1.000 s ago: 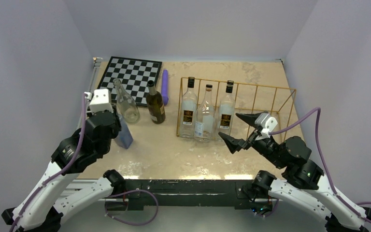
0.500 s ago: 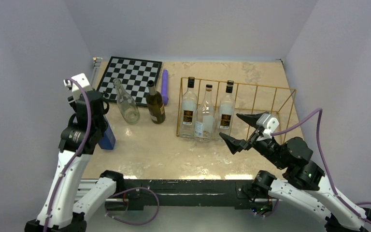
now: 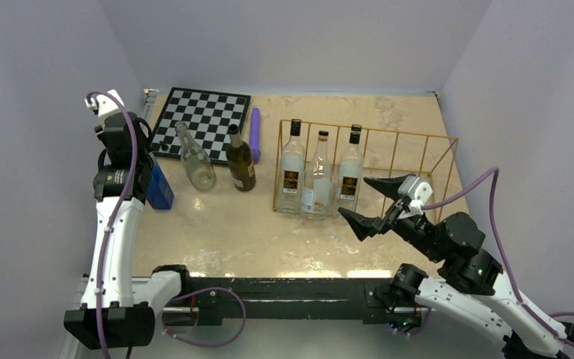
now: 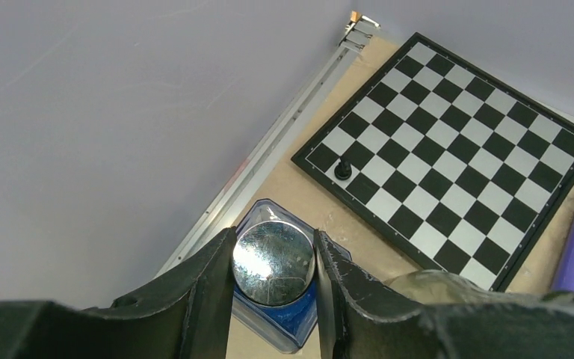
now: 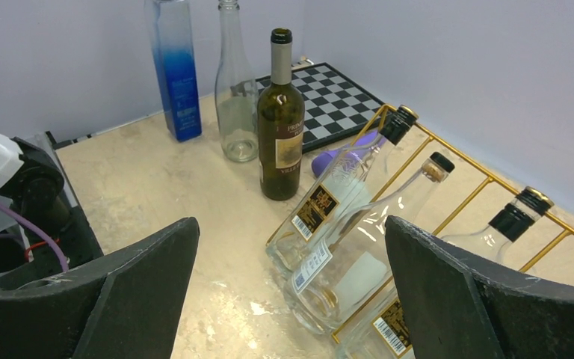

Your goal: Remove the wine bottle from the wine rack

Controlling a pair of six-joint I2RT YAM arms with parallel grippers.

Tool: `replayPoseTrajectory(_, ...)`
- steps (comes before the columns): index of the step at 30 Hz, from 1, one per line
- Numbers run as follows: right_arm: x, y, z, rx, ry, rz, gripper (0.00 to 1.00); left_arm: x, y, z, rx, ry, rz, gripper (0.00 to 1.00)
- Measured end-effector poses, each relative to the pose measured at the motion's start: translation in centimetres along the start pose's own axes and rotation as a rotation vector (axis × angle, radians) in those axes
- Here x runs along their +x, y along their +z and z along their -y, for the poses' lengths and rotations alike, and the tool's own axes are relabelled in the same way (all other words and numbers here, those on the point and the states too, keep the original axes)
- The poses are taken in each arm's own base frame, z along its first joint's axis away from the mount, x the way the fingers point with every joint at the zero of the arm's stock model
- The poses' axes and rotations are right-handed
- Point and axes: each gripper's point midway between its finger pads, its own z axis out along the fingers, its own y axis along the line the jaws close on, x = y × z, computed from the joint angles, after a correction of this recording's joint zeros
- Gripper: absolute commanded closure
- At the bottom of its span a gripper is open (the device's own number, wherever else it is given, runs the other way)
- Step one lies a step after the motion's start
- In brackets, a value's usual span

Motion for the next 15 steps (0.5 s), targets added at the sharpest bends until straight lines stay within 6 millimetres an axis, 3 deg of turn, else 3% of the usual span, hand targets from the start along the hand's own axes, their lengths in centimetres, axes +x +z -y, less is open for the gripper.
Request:
replayPoseTrajectory(6, 0.6, 0.5, -0.4, -0.020, 0.010, -0.026, 0.01, -0.6, 3.1, 0.1, 0.025, -0.016, 0.011, 1.00)
replayPoseTrajectory(15, 1.6, 1.5, -1.0, -0.047, 0.012, -0.069, 0.01, -1.4, 5.2, 1.4, 0.076, -0.016, 0.045, 1.00)
